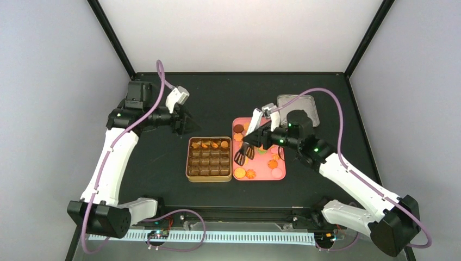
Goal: Pack the cookies
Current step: Pick up the fake cookies from the plate.
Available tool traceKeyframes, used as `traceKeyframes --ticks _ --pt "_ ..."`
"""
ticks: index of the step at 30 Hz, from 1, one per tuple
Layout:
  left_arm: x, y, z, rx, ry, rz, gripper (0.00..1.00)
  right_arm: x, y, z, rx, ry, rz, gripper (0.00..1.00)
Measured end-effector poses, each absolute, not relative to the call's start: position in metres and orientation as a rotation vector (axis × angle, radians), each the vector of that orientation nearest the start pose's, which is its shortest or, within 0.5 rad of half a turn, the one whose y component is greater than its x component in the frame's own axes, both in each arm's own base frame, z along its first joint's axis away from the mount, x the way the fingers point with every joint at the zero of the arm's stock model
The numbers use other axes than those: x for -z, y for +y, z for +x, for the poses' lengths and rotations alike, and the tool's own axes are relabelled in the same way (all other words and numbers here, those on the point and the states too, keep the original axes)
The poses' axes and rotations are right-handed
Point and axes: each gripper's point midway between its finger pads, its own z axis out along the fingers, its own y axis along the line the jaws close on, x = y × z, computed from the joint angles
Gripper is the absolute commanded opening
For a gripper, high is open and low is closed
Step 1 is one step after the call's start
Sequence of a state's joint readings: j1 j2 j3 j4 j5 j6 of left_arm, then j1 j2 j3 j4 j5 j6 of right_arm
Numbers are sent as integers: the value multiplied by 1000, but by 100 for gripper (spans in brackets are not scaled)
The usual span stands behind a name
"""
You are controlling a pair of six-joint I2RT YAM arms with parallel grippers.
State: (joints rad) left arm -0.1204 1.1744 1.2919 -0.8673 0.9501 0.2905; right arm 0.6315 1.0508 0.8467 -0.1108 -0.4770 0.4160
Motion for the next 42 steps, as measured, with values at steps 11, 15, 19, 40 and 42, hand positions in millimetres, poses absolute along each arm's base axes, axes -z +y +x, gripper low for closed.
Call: traceKeyframes --ticks 11,15,19,40,42 --pt "-239 -92 281 653 2248 720 77 -216 280 235 -900 2089 -552 49" --pt "-209 -73 278 581 2328 692 77 -201 287 232 -792 2109 -578 49" --pt "-195 -62 276 554 2368 671 77 -186 293 229 -695 2127 -598 49" --pt "-195 -58 278 542 2362 661 77 -160 274 225 -450 2065 -500 48" --pt "-195 -58 278 544 2362 661 77 -161 272 225 -458 2061 -491 48"
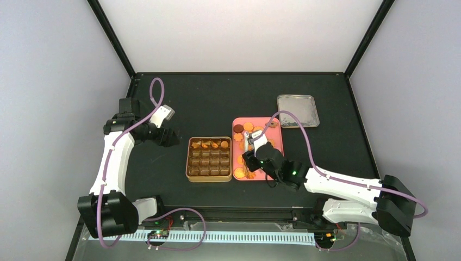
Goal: Pack the cookies
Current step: Pick up the fake cookies from the plate.
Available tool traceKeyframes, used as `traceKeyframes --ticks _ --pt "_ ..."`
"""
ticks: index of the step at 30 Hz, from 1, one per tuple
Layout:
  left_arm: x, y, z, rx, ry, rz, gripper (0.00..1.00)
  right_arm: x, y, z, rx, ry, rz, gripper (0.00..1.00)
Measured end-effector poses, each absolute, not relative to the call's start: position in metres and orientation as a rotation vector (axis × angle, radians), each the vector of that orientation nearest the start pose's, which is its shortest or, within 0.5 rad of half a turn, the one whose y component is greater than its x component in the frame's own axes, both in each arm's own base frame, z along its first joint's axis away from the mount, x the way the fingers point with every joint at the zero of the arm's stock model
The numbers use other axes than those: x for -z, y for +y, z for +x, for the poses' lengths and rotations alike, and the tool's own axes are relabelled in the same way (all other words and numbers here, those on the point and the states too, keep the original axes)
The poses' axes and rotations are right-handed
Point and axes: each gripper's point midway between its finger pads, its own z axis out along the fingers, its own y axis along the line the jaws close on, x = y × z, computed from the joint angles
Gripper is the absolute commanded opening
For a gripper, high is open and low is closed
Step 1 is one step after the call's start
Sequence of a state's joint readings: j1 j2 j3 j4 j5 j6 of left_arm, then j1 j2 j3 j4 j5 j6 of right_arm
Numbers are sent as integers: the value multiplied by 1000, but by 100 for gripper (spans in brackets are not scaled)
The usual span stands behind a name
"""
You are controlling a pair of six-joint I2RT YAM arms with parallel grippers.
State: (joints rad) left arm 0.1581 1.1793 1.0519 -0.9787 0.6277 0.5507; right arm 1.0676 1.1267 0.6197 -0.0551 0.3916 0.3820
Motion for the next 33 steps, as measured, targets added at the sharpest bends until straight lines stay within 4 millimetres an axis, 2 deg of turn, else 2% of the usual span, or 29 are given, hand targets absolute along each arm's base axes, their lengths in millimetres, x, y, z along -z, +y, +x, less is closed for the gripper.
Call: traceKeyframes --ticks 17,25,33 --pt "-212 -58 280 529 2340 665 77 -157 272 220 -448 2049 -464 47" --pt "-217 -58 277 525 2328 666 77 -150 259 222 -407 2043 -411 47" --pt "-217 -58 277 523 2329 663 77 -151 247 223 -354 2038 -388 45"
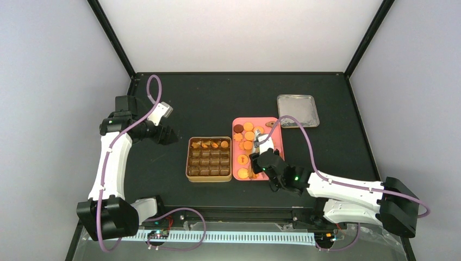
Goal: Pack the cookies
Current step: Pick up the fake cookies from the plate.
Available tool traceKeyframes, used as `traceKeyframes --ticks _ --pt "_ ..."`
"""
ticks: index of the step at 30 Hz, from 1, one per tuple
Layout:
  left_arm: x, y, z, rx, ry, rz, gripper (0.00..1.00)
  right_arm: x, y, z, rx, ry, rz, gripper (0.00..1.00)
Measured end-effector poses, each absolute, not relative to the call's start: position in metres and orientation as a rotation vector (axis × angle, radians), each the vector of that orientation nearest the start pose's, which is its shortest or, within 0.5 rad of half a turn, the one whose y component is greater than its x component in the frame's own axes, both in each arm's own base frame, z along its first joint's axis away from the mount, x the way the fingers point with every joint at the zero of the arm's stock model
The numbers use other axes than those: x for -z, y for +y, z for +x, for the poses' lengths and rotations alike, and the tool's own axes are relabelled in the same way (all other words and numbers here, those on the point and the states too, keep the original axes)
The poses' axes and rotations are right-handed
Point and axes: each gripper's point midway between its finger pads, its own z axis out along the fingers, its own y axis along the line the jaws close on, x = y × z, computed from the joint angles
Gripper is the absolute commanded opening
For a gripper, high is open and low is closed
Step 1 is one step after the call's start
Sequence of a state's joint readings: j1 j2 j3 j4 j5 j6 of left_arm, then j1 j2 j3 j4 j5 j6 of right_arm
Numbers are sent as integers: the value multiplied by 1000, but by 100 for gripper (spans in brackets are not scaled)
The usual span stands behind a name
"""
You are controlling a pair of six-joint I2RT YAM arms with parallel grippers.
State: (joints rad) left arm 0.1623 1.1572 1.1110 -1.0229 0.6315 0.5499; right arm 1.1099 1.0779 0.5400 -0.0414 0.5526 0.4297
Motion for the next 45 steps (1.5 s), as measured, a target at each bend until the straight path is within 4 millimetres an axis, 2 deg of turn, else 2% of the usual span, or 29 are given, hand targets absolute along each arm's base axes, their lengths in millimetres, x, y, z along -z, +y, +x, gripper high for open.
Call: traceKeyframes --ticks 15,23,32,45 --pt "-217 -57 277 523 2329 663 77 -154 232 231 -285 2015 -304 44" --pt "-217 -58 277 524 2328 663 77 -181 221 228 -348 1946 -238 44" --pt "-217 -58 277 524 2327 664 77 -151 224 230 -270 2006 -287 44" --pt "-221 -59 275 522 2314 667 77 -150 215 231 -244 1997 -245 39"
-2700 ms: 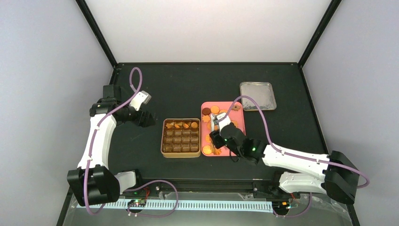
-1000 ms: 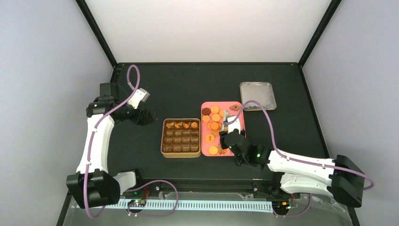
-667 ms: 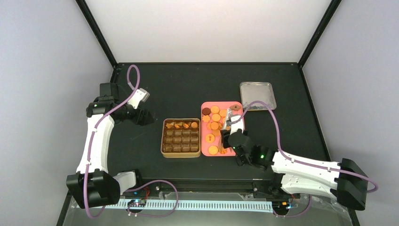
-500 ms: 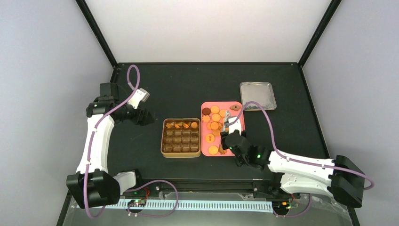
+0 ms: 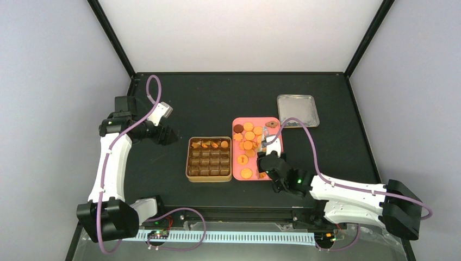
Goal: Pack the cookies
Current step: Pick up the fake cookies from the plate.
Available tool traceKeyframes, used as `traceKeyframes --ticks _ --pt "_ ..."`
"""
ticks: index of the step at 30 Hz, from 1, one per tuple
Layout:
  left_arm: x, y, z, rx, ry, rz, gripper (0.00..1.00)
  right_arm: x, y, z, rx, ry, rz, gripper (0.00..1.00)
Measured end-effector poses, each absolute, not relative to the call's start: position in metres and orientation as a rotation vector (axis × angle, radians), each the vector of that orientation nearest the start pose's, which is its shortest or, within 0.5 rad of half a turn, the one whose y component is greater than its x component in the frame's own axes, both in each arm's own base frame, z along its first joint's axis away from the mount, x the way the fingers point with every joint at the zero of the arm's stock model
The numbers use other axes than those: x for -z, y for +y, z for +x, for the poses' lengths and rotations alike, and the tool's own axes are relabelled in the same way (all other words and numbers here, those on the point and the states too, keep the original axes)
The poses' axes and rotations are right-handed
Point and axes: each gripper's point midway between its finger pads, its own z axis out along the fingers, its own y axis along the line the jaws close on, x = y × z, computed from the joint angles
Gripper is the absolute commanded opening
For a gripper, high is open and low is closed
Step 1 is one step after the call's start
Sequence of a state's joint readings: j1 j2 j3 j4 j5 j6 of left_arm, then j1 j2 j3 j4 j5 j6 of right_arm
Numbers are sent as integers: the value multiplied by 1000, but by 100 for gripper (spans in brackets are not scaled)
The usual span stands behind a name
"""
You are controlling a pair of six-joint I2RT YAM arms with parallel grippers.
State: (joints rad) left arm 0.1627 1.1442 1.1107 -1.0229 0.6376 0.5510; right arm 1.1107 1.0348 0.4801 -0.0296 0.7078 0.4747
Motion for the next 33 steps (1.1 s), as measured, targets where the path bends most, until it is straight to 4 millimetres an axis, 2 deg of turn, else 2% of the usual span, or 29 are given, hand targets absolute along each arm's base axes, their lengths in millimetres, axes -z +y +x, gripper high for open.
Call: traceKeyframes --ticks 6,14,17,22,25,29,33 --pt "-221 -59 275 528 2310 669 77 -145 214 233 -215 2002 -246 40" --pt "-222 -60 275 534 2307 670 77 -140 223 237 -218 2004 -248 41" --pt "-222 -60 275 535 2306 670 77 -140 223 237 -221 2004 -248 37" --pt "-222 -60 275 535 2306 670 77 -141 225 237 -227 2005 -249 24" --pt "-222 -60 275 535 2307 670 77 -143 226 237 -224 2004 -259 22" --pt "-217 -59 273 532 2317 672 77 -153 230 239 -217 1990 -286 20" --pt "-210 -49 273 509 2341 640 77 -181 242 244 -244 1943 -296 19"
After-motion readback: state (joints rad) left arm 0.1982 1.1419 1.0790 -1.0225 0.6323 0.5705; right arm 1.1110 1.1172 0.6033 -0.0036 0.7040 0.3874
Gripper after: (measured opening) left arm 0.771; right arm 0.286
